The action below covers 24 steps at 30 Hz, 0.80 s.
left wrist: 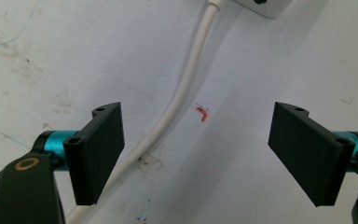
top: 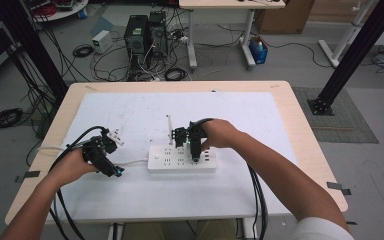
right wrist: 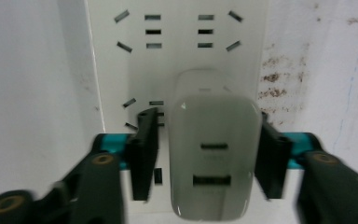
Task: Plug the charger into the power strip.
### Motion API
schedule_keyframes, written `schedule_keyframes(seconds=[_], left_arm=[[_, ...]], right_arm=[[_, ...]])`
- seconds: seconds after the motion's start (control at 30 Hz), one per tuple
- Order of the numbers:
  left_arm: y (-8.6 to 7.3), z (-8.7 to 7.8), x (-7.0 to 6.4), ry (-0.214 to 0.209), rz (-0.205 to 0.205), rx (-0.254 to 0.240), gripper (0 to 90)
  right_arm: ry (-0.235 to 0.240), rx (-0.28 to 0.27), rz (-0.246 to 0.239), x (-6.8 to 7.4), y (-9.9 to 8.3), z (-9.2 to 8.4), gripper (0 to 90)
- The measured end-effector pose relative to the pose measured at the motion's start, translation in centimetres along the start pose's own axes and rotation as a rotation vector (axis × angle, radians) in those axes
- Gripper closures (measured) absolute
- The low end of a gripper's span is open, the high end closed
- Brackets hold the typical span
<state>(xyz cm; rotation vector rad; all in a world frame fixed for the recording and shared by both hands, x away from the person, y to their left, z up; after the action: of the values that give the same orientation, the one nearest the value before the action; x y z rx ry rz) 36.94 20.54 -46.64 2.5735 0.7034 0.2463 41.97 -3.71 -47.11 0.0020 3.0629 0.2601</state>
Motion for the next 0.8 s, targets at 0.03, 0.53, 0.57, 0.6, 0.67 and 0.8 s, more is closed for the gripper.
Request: schedule_keyframes(seconds=[0.03,0.53,0.57,0.6,0.67,0.8], left_arm=[[0.0,0.0,0.0,0.000,0.000,-0.002,18.4],[0.7,-0.8,1.1,0.016,-0.046,-0.061,18.4],[0.7,-0.9,1.1,0.015,-0.047,-0.064,18.4],[0.7,-1.0,1.1,0.019,-0.048,-0.066,18.5],[0.8,-1.1,1.2,0.025,-0.051,-0.071,18.4],[1.3,-1.6,1.5,0.034,-0.053,-0.091,18.5]], right_arm=[[0.000,0.000,0.000,0.0,0.0,0.0,36.6],[0.031,-0.399,0.489,-3.4,-1.5,-5.3,16.9],[0.031,-0.419,0.501,-3.4,-1.4,-5.6,16.5],[0.026,-0.426,0.505,-3.5,-1.4,-5.8,10.5],[0.010,-0.419,0.523,-3.6,-1.6,-5.9,10.4],[-0.066,-0.381,0.561,-4.3,-2.7,-5.9,6.7]])
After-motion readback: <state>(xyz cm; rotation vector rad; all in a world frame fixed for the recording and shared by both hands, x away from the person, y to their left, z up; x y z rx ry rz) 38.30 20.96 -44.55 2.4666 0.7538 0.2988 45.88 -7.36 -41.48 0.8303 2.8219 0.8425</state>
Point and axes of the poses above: each handheld gripper's, and its own axes: z roughly forward along the jaws, y roughly out of its top, x roughly to its left, the point moved 10 cm from there along z, roughly forward along the jaws, and after that the axes turned 8 degrees about -x, right-handed, at the moved point
